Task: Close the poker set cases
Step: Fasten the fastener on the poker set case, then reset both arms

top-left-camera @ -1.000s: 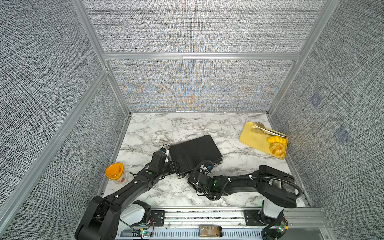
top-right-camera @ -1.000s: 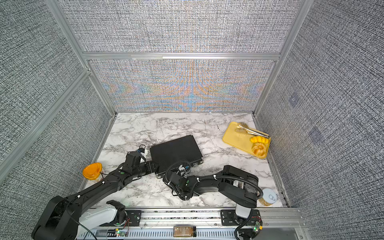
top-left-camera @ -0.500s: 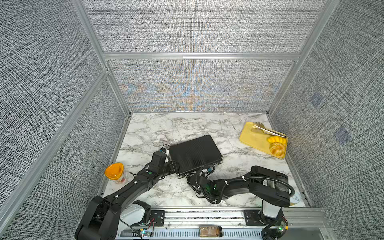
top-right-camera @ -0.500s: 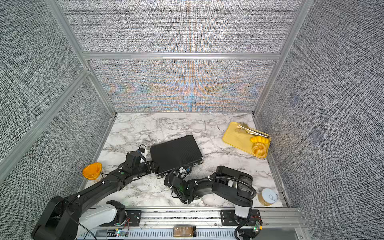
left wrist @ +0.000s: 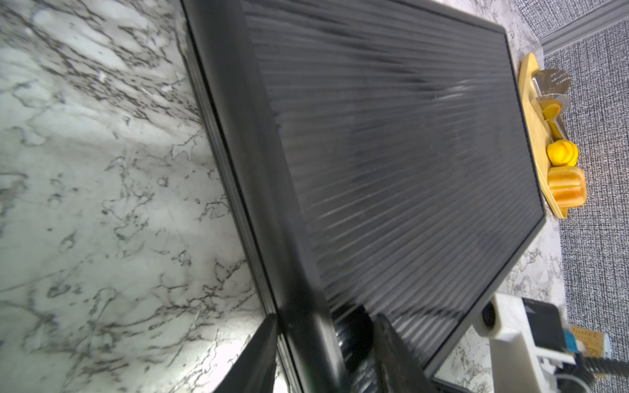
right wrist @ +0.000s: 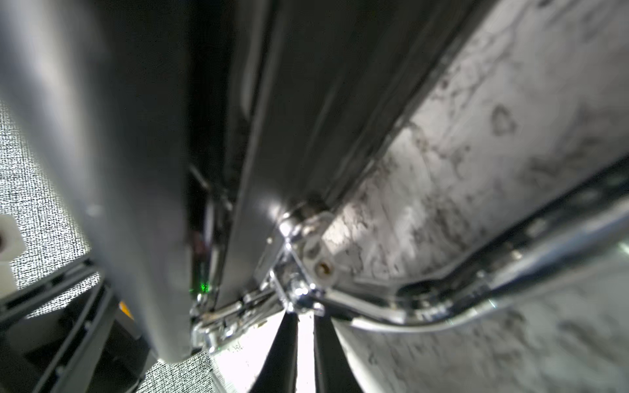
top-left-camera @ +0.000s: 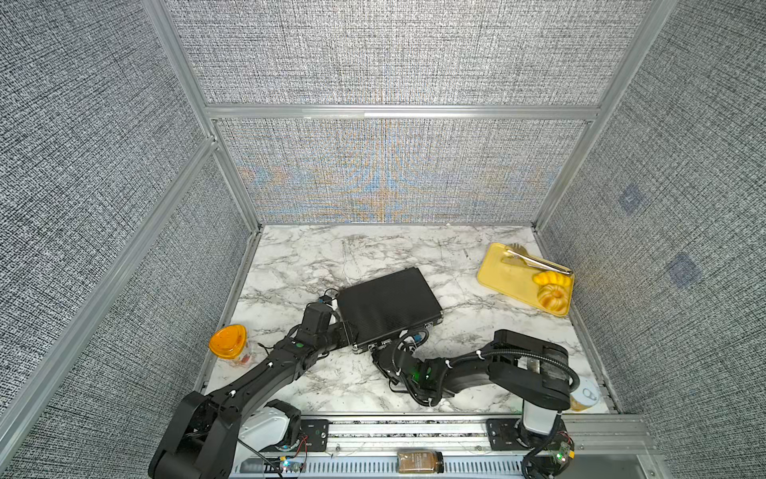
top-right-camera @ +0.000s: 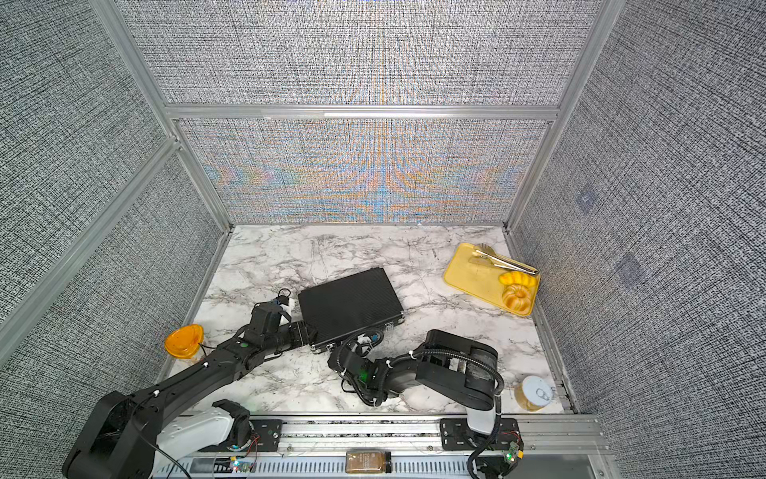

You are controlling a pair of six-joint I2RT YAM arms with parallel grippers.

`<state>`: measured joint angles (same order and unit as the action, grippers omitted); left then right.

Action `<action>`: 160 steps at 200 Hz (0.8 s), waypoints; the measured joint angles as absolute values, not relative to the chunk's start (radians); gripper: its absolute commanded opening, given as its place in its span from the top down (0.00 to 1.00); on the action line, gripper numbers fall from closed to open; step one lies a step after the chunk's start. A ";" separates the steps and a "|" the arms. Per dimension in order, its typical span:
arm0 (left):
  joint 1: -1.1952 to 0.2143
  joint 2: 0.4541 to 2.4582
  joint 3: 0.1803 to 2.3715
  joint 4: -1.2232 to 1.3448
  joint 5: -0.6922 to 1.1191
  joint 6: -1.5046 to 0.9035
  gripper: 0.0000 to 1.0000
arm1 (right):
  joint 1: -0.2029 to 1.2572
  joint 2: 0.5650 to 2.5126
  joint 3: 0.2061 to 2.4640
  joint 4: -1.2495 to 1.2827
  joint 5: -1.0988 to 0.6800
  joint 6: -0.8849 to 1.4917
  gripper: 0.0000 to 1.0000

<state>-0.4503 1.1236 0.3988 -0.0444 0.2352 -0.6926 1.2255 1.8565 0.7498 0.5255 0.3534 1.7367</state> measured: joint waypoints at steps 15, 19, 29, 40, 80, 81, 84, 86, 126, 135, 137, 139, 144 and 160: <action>-0.451 1.122 0.400 -0.049 0.235 -0.693 0.54 | 1.223 1.848 0.740 0.532 0.348 1.738 0.86; -0.451 1.122 0.401 -0.050 0.235 -0.693 0.54 | 1.221 1.845 0.736 0.534 0.346 1.738 0.86; -0.452 1.121 0.401 -0.051 0.235 -0.693 0.54 | 1.217 1.833 0.726 0.534 0.344 1.738 0.86; -0.452 1.119 0.401 -0.053 0.235 -0.693 0.54 | 1.216 1.816 0.711 0.537 0.334 1.739 0.85; -0.453 1.108 0.403 -0.073 0.234 -0.695 0.53 | 1.216 1.734 0.654 0.511 0.245 1.738 0.83; -0.453 1.108 0.403 -0.074 0.234 -0.695 0.53 | 1.216 1.732 0.653 0.510 0.243 1.738 0.83; -0.453 1.107 0.403 -0.075 0.234 -0.696 0.53 | 1.216 1.723 0.651 0.506 0.236 1.736 0.83; -0.453 1.107 0.404 -0.076 0.234 -0.696 0.53 | 1.216 1.716 0.649 0.501 0.232 1.733 0.82; -0.456 1.081 0.406 -0.115 0.216 -0.696 0.50 | 1.188 1.570 0.669 0.333 0.155 1.644 0.76; -0.456 1.069 0.406 -0.129 0.210 -0.696 0.49 | 1.174 1.539 0.690 0.271 0.137 1.608 0.75; -0.456 1.066 0.406 -0.132 0.209 -0.695 0.49 | 1.170 1.533 0.695 0.258 0.134 1.599 0.75; -0.456 1.063 0.406 -0.136 0.208 -0.694 0.48 | 1.167 1.525 0.702 0.242 0.131 1.588 0.75; -0.456 1.055 0.408 -0.147 0.205 -0.692 0.47 | 1.159 1.509 0.719 0.207 0.123 1.561 0.74; -0.456 1.031 0.419 -0.192 0.186 -0.683 0.44 | 1.131 1.462 0.776 0.084 0.117 1.474 0.71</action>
<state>-0.4557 1.0313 0.4191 -0.1925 0.1856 -0.6830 1.1309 1.4620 0.7761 0.0841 0.1173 1.4738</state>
